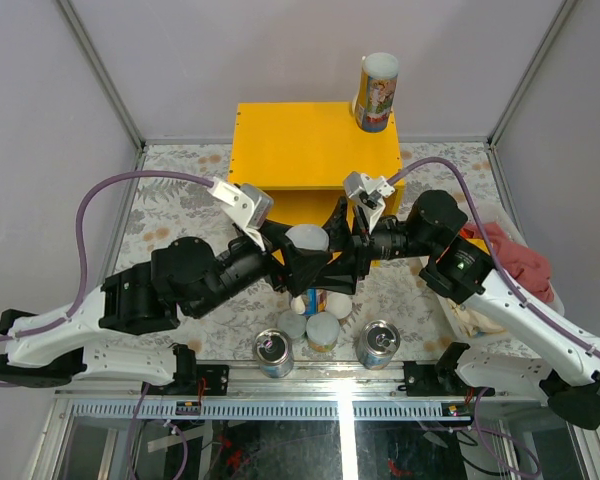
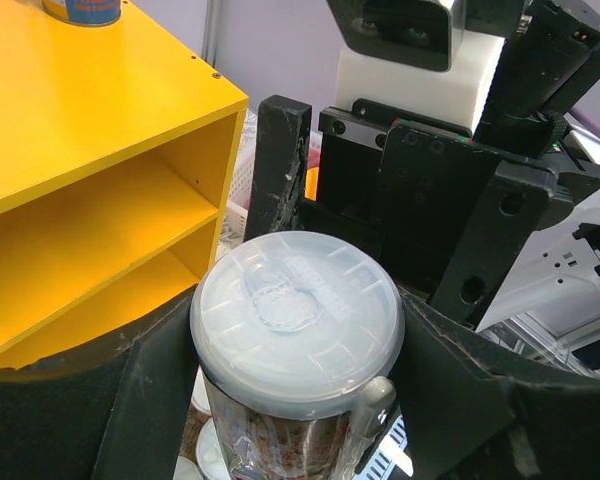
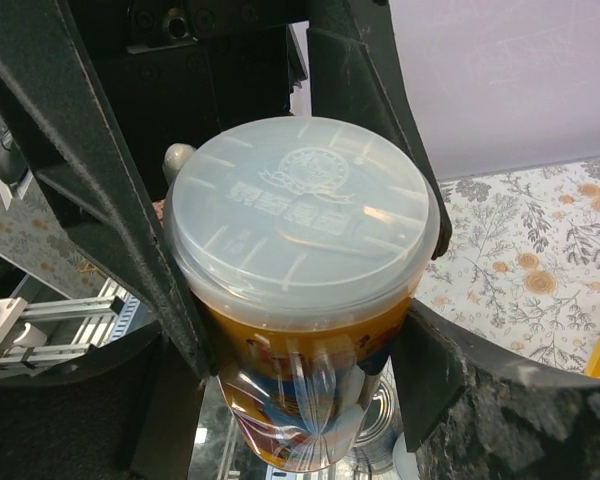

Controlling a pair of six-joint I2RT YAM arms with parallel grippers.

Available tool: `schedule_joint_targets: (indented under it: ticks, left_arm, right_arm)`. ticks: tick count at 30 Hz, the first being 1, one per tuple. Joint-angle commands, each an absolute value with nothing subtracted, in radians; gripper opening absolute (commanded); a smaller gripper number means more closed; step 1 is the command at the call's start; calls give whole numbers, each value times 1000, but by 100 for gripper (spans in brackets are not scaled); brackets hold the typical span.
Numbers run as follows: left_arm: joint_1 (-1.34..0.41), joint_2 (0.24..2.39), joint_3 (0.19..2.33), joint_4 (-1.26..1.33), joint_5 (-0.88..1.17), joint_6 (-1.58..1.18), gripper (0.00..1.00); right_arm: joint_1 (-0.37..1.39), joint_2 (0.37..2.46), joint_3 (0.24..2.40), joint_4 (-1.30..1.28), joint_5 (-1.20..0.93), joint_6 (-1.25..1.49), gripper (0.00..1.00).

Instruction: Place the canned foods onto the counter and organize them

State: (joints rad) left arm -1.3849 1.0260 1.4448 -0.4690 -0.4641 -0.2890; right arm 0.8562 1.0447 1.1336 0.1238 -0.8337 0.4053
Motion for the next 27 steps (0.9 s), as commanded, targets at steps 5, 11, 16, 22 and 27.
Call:
schedule_joint_targets:
  ticks: [5,11,16,22,27]
  left_arm:
    - [-1390,1007,1431,-277,-542,-337,84]
    - [-1389,996,1426,-285,-582,-342,87]
    - [-1389,959,1391,-278,-661,-365,88]
    - [-1390,926,1364,-283,-790,-402,88]
    - [-1390,882,1332,-256,-886,-414,88]
  right_arm:
    - [868,1058,1196,177,-870,419,7]
    - [868,1062,1204,180,-855,417,4]
    - [868,1063,1226,148,-837,392,4]
    - [868,1071,1275,81,-804,347,3]
    - [867,1090,1334,11,-770,297,3]
